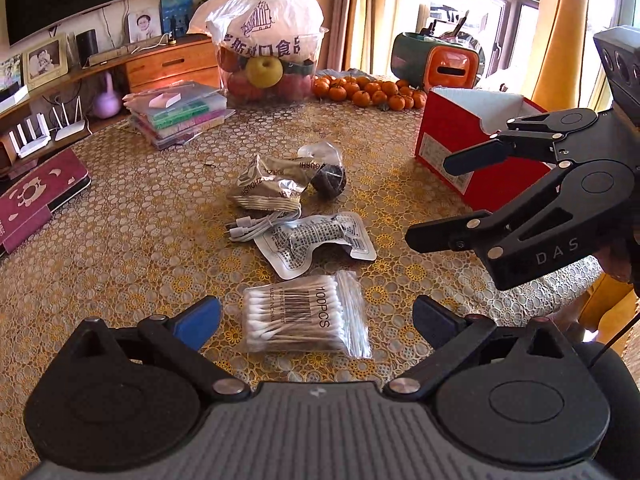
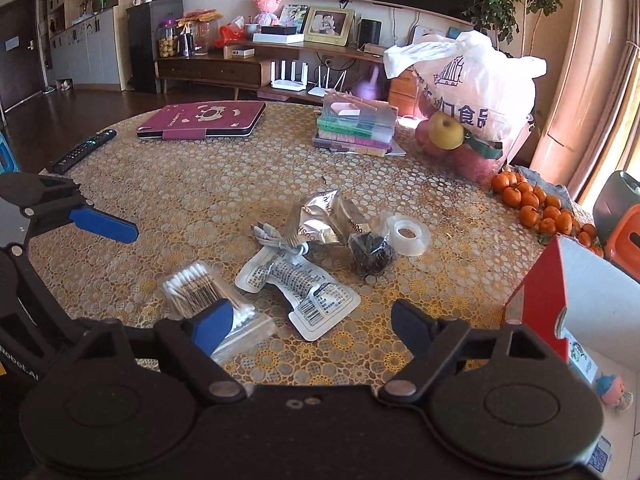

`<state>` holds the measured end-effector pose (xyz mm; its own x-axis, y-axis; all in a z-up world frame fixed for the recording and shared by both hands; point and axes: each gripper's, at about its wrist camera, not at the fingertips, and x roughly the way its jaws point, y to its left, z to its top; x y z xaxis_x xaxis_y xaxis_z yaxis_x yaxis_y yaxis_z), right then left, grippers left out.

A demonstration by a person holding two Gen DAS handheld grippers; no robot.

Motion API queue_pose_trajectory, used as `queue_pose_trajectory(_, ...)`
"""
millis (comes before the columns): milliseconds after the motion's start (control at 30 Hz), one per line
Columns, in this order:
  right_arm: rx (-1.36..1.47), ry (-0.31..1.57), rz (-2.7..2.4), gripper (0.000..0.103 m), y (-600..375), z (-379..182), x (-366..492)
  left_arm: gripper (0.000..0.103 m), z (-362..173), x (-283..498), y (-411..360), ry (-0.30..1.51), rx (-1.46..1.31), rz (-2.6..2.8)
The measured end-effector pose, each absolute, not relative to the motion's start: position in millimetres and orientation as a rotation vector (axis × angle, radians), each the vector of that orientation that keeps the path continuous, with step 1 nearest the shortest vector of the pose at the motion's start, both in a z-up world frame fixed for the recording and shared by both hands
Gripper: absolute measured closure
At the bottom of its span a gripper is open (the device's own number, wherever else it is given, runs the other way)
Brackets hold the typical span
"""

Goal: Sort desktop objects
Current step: 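Grasp the cotton swab pack with the left tool while the right tool grasps the white sachet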

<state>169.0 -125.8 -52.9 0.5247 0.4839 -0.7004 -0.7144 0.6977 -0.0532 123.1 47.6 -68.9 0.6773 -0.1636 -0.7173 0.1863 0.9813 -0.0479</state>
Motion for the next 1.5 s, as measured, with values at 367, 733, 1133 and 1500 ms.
queue_pose_trajectory(367,-0.427,0.768,0.796,0.020,-100,-86,207,0.000,-91,140,53,0.827,0.015,-0.151)
queue_pose_trajectory(733,-0.496,0.804,0.821,0.025,-77,-114,230,0.001,-107,149,50,0.836,0.021,-0.147)
queue_pose_trajectory(1133,-0.485,0.811,0.834,0.035,-65,-124,244,0.001,-120,159,51,0.851,-0.002,-0.131)
queue_pose_trajectory(1500,-0.535,0.756,0.847,0.065,-59,-120,228,0.006,-129,160,48,0.866,-0.010,-0.114)
